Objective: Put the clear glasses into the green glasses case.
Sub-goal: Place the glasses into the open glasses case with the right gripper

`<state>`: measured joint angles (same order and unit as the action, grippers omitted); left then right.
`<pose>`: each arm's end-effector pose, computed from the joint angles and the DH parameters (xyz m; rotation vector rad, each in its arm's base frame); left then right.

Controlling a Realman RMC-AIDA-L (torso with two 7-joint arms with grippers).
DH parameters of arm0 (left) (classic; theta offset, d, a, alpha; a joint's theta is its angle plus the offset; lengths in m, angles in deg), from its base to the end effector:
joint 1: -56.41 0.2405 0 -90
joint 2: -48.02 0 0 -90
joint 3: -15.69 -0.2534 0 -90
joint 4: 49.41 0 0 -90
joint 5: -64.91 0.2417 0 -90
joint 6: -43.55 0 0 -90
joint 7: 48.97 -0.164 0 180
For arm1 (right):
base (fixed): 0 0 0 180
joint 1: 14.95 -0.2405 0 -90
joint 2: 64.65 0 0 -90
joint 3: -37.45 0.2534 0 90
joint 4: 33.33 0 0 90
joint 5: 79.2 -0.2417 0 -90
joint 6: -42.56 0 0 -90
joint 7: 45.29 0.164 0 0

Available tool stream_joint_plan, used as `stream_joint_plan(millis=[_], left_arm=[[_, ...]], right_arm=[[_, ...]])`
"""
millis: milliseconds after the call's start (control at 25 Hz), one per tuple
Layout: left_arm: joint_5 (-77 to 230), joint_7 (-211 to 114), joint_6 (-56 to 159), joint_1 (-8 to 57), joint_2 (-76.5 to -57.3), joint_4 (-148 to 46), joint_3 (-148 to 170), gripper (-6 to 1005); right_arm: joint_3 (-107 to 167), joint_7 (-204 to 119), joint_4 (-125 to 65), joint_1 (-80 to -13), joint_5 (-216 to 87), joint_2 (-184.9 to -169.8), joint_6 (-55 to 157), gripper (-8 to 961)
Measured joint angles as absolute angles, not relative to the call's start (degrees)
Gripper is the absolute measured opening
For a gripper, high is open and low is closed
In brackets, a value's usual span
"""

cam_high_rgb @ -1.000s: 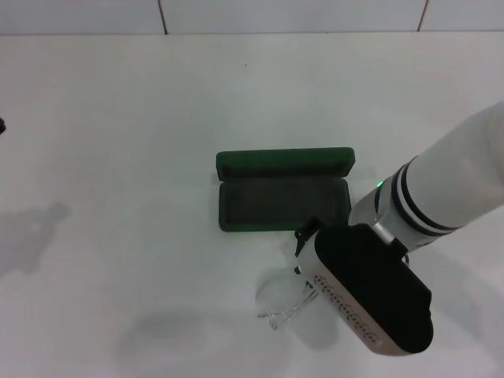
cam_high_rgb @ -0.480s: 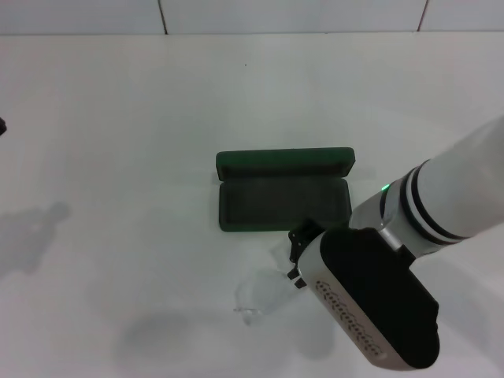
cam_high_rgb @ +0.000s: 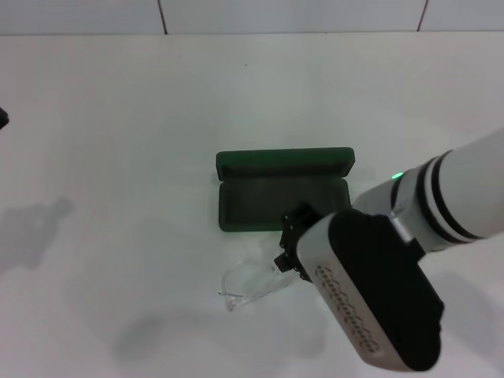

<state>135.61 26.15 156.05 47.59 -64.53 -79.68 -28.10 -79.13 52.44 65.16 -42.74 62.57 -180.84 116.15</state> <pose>-0.3183 0.2473 0.0913 -2.1764 -0.5825 -1.4919 0.0714 0.2948 -0.1063 -2.7488 -1.1844 -0.4810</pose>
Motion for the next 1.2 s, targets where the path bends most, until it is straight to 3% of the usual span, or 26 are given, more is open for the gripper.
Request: stream_joint_plan(millis=[600,840,960,1200], left_arm=[[136.60,26.66,156.04,45.95,-63.70,-80.08,-28.52,49],[136.64,26.55,156.06,46.18,-63.70,-80.08,-28.49,49],[136.64,26.51,156.09,46.54,-63.75,-80.02,-28.37,49],[136.64,26.45,156.14,46.66,-63.93,-79.90,-28.42,49]], right_arm=[[-83.82,58.45,53.33,-53.92,63.18,-180.84,109.55,156],[-84.34,58.50,51.34,-55.02,62.42,-180.84,109.39,364],[-85.24,58.51,51.30,-54.96,62.24,-180.84,109.31,601],[-85.92,58.51,51.18,-54.72,61.62,-180.84,108.71,592]])
